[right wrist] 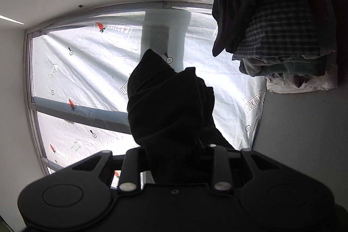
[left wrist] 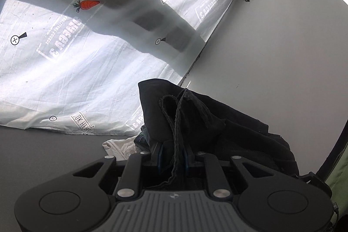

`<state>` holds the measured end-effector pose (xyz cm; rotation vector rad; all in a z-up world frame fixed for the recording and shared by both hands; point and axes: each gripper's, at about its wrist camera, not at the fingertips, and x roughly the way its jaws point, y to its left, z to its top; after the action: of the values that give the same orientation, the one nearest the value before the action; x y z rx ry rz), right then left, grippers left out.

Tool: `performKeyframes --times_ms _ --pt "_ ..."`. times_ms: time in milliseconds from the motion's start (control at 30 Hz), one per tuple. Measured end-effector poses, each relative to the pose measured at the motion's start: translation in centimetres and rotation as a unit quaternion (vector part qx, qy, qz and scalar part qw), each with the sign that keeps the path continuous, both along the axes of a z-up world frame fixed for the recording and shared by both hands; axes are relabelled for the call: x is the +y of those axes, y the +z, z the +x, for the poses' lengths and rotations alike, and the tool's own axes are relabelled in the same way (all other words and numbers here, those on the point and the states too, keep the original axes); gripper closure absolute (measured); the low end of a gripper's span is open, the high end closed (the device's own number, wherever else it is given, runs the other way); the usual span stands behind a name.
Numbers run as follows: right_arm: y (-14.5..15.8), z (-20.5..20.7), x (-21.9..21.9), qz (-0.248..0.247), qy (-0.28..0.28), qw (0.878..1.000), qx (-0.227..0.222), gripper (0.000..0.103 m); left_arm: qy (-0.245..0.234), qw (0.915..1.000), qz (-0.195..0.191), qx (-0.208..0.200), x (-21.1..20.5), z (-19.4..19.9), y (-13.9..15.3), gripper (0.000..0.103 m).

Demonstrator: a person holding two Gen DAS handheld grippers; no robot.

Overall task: Fold clothes
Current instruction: 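Carry the trousers bundle with both tools to the clothes stack by the wall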

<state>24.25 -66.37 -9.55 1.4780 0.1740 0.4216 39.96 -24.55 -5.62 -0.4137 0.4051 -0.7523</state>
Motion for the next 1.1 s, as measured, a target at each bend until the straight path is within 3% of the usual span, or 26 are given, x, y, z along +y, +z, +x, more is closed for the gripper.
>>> performKeyframes --times_ms 400,567,700,833,967,1033,1100 --pt "3.7 2.4 -10.1 0.053 -0.106 0.992 -0.046 0.072 -0.091 0.9921 0.033 -0.081 -15.4 9.1 8.6 0.084" --pt "3.1 4.1 -11.6 0.088 -0.161 0.982 -0.035 0.072 -0.129 0.9885 0.042 -0.068 -22.4 14.5 10.4 0.084" --pt "1.2 5.6 -12.1 0.122 -0.202 0.972 0.002 0.072 -0.145 0.9843 0.098 -0.023 -28.4 18.9 8.1 0.082" --pt "-2.4 6.3 -12.5 0.166 -0.24 0.953 0.085 0.074 -0.114 0.9763 0.184 0.007 -31.8 22.3 3.8 0.076" --pt "-3.3 6.8 -13.0 0.14 -0.265 0.945 0.127 0.071 -0.082 0.9725 0.217 0.024 -34.0 23.2 1.1 0.068" --pt "-3.9 7.4 -13.2 0.144 -0.262 0.944 0.138 0.062 -0.068 0.9697 0.233 0.025 -34.9 23.5 0.2 0.066" --pt "-4.8 8.1 -13.4 0.148 -0.263 0.942 0.148 0.062 -0.064 0.9688 0.236 0.039 -35.0 24.3 -0.8 0.064"
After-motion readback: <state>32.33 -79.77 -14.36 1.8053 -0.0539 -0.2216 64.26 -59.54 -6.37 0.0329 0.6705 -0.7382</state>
